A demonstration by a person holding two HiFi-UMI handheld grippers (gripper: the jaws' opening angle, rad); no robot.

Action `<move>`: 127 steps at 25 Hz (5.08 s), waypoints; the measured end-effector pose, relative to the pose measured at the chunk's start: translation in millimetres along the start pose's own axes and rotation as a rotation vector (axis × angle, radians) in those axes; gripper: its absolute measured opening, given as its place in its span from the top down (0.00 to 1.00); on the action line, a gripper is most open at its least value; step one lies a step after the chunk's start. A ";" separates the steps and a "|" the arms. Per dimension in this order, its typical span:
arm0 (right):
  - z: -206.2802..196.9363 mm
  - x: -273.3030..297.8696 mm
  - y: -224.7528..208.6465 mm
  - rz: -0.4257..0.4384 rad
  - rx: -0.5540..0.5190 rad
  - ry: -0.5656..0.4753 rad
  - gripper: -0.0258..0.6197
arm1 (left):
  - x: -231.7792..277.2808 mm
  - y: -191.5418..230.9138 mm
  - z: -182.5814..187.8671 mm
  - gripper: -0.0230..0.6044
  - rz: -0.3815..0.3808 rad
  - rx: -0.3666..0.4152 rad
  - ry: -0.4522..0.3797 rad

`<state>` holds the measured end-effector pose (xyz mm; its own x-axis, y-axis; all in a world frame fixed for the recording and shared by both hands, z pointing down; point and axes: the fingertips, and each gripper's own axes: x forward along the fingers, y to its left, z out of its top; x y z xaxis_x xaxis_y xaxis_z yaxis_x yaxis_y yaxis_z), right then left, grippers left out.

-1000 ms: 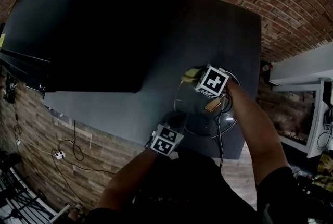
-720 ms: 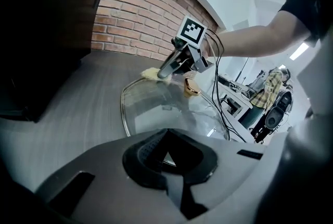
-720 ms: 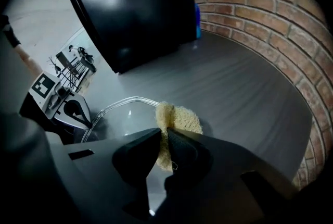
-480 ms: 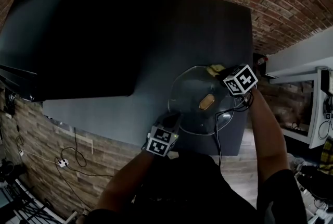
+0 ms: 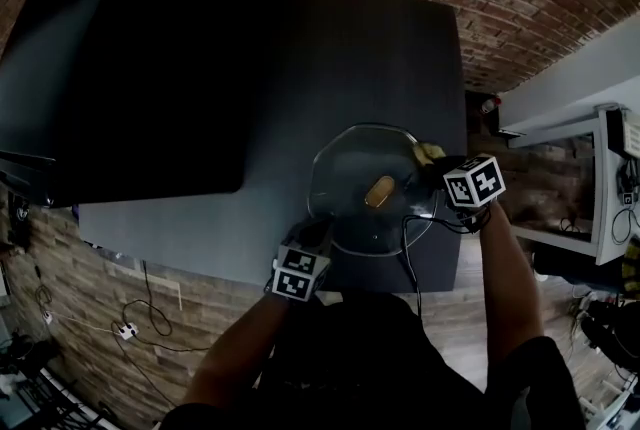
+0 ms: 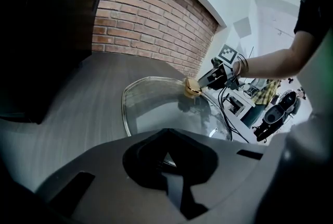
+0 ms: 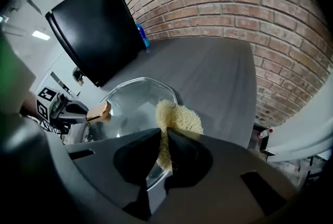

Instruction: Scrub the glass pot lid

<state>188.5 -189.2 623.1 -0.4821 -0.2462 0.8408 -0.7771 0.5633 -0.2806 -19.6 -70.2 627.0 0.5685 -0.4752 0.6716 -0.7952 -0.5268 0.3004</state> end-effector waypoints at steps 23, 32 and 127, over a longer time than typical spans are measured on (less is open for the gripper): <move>27.4 15.7 18.2 -0.002 -0.102 0.060 0.89 | 0.4 -1.1 0.6 0.91 0.003 -0.021 -0.007; 74.2 59.2 84.5 0.049 -0.446 0.156 0.89 | 1.4 -0.7 0.4 0.91 0.016 -0.031 -0.014; -25.2 59.6 234.1 -0.245 0.224 -0.187 0.89 | -0.5 1.1 -2.8 0.91 -0.281 0.221 0.160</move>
<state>-12.0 -52.2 619.2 -0.3209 -0.5037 0.8020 -0.9376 0.2888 -0.1938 -21.3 -68.6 628.9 0.7035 -0.1844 0.6864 -0.5389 -0.7681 0.3459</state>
